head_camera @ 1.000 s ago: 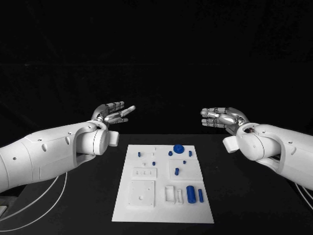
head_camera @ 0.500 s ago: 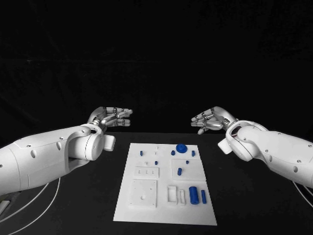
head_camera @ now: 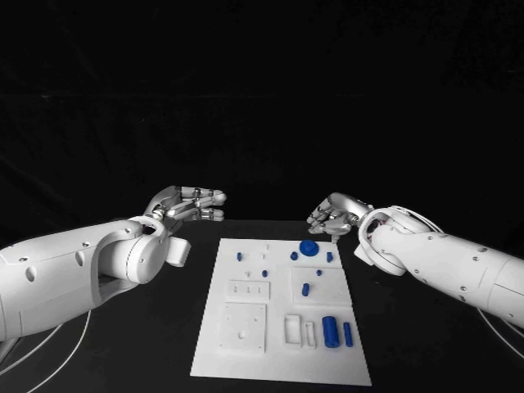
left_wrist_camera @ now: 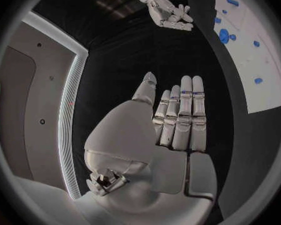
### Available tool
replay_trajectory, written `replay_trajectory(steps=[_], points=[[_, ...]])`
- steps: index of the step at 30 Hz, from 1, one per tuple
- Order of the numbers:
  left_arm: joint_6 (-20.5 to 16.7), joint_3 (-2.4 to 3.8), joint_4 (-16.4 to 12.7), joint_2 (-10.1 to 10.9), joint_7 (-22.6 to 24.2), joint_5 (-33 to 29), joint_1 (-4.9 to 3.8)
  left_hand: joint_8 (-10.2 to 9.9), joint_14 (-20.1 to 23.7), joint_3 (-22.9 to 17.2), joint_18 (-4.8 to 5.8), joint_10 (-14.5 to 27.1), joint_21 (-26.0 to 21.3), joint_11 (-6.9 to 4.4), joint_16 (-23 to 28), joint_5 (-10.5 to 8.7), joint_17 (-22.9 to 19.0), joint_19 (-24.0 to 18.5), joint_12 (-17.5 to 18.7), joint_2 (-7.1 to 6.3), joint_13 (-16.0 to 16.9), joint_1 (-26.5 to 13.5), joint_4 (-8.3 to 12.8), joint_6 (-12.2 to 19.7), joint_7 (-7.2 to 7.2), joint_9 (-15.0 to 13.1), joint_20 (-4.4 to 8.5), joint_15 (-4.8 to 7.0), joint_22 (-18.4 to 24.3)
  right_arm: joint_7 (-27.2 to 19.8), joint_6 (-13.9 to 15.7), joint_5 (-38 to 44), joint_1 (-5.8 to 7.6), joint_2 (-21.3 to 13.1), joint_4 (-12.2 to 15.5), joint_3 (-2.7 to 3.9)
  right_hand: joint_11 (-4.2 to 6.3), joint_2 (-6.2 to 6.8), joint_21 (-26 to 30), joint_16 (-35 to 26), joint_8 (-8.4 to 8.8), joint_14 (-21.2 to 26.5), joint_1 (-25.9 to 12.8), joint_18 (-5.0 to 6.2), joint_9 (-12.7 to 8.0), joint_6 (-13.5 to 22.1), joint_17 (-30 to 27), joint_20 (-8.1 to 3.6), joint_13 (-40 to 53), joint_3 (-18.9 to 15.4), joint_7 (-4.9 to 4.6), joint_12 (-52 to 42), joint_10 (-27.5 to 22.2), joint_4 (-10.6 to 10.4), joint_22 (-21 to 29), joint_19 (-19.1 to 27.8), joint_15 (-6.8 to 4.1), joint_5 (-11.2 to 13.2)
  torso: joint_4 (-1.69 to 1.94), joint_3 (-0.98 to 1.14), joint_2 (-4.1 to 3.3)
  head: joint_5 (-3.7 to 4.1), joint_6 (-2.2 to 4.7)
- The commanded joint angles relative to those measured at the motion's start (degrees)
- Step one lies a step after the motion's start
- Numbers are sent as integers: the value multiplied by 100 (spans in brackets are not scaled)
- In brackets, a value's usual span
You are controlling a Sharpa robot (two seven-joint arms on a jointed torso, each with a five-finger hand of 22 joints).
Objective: Assemble the parts on the task board
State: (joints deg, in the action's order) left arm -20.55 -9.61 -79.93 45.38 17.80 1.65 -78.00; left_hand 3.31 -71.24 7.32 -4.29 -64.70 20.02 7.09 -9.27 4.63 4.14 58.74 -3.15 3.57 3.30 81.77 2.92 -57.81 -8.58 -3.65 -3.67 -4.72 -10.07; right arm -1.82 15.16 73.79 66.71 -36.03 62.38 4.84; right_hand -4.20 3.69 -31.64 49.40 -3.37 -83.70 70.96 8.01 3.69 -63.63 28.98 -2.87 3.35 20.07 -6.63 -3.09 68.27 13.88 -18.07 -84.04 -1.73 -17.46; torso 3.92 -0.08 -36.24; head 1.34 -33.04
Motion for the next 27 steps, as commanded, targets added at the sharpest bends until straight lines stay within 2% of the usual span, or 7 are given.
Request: replay_trajectory(steps=[1, 7, 11, 16, 19, 23, 27], points=[[247, 10, -117, 34, 42, 72, -46, 25, 26, 19, 45, 53, -11, -1, 5, -14, -6, -25, -29, -29, 3, -20, 9, 47, 5, -2, -8, -1, 11, 586, -191, 1340, 4, 84, -18, 5, 0, 52, -140, 129, -20, 52, -14, 146, 1, 29, -51, 30, 2, 69, 6, -22, -35, -36, -175, -89, 31, 56, 90, 4, -176, 56, 47], [279, 13, -185, 32, 19, 74, -74, 26, 33, 12, 42, 80, -20, 7, 10, -26, -6, -25, -28, -34, 3, -60, 3, 57, 2, -3, -15, -8, 26, 838, -221, 1899, 6, 241, -79, 5, -62, 162, -193, 201, -19, 77, 83, 169, -1, 93, -177, 96, -2, 36, 27, -20, -259, -92, -348, 6, 93, 194, 104, 18, -301, 81, 68], [297, 13, -183, -5, -7, 75, -80, 25, 39, -4, 38, 109, -28, 12, 14, -32, -6, -24, -28, -46, 3, -57, 18, 73, -3, -2, -21, -11, 39, 994, -297, 2183, 6, 344, -125, 4, -88, 214, -195, 239, -18, 85, 154, 190, -3, 158, -247, 116, -2, 40, 19, -19, -354, -86, -441, 33, 114, 215, 122, 10, -378, 111, 107], [299, 13, -188, -26, -41, 78, -81, 27, 38, -46, 30, 168, -21, 24, 16, -39, -6, -19, -32, -70, 4, 3, 101, 129, -24, -3, -20, -11, 49, 1123, -310, 2382, 6, 421, -143, 4, -88, 316, -244, 327, -18, 108, 156, 241, -2, 180, -268, 111, -3, 447, -26, -18, -346, -41, -588, 56, 107, 292, 126, 13, -474, 93, 141], [311, 13, -177, -39, -51, 79, -81, 24, 40, -50, 30, 182, -19, 25, 18, -39, -7, -20, -28, -77, 3, 8, 115, 139, -23, -1, -20, -11, 51, 1158, -315, 2433, 5, 443, -151, 4, -98, 357, -245, 354, -18, 117, 165, 248, -2, 185, -288, 118, -3, 503, -26, -19, -359, -85, -661, 67, 109, 305, 138, 11, -508, 110, 150], [330, 12, -162, -47, -64, 79, -80, 25, 41, -63, 29, 199, -13, 23, 23, -51, -7, -25, -28, -83, 3, -2, 145, 159, -17, -1, -21, -11, 57, 1185, -316, 2490, 5, 476, -159, 3, -108, 382, -229, 364, -20, 124, 184, 250, -2, 204, -305, 125, -3, 487, -33, -19, -390, -119, -704, 68, 116, 335, 150, 6, -554, 126, 151], [329, 12, -133, -71, -99, 90, -79, 25, 42, -80, 27, 219, -6, 31, 26, -51, -7, -26, -29, -78, 3, 15, 175, 182, -30, 0, -20, -12, 60, 1202, -309, 2527, 4, 497, -168, 1, -106, 419, -192, 364, -19, 131, 214, 259, -2, 207, -334, 120, -3, 507, -44, -18, -378, -129, -768, 71, 109, 248, 172, -14, -605, 130, 148]])
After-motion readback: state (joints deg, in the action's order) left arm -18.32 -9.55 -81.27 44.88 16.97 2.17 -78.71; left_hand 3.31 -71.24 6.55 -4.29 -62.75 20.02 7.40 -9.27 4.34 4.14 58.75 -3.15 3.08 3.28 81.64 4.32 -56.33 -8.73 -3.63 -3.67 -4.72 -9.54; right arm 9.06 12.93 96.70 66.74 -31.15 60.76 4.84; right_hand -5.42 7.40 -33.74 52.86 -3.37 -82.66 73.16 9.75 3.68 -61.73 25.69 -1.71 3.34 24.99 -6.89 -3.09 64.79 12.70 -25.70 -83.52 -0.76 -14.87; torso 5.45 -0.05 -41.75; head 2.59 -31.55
